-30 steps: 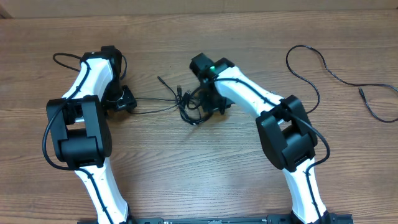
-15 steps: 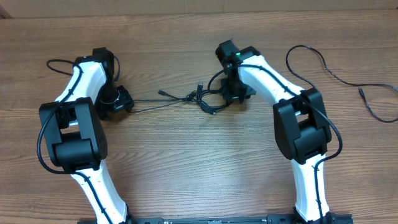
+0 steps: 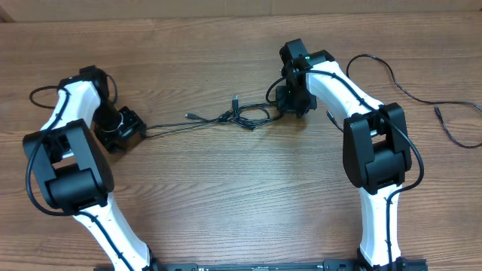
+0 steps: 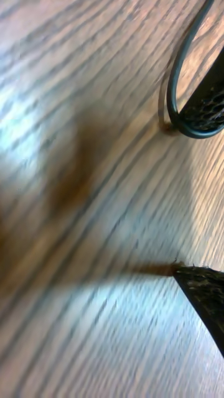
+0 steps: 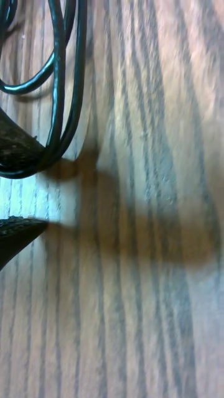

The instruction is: Untangle cables

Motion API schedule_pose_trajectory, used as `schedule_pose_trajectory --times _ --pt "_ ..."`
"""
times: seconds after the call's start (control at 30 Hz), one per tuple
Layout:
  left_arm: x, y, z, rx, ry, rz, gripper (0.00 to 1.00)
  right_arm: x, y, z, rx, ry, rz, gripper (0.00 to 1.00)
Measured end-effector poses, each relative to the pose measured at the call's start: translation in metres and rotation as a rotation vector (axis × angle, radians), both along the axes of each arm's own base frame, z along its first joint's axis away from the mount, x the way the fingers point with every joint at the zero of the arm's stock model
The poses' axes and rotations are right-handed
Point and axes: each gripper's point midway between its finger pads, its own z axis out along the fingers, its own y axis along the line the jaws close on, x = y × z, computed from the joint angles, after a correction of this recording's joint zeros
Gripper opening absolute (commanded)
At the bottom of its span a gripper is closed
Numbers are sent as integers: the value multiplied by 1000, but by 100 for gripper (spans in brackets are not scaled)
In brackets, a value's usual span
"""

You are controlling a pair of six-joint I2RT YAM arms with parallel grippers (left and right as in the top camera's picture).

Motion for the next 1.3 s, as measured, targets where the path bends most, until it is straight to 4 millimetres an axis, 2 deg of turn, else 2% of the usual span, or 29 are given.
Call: schedule_pose_trajectory --times 0.3,0.5,0.57,0.6,0.63,0.73,0.8,0.87,0.93,1.0,1.2,1.3 --pt "-8 17 0 -18 9 74 69 7 2 1 32 -22 14 24" --pt "-9 18 0 -37 3 93 70 18 -10 2 78 -40 -26 24" --pt "-11 23 0 -27 8 111 70 23 -21 2 56 -55 -42 24" --pt "-12 27 0 -34 6 126 70 27 -30 2 54 -60 -61 24" --pt "-17 43 -1 23 19 141 70 31 -45 1 5 -75 -82 24" --pt "-35 97 0 113 25 249 69 43 -130 0 -138 -103 -229 24" --pt "-48 122 1 152 37 301 69 45 -181 2 -194 -113 -324 24" --pt "-56 135 2 184 48 331 69 41 -210 1 -203 -106 -382 24" --pt "-56 136 3 201 55 327 69 42 -209 1 -176 -103 -385 25" --pt "-55 135 3 223 61 309 69 43 -193 0 -124 -98 -355 25" --pt "-44 133 3 225 28 235 70 41 -124 -1 26 -68 -234 29" --pt "-23 115 1 154 -46 159 71 37 -87 0 88 -56 -167 29"
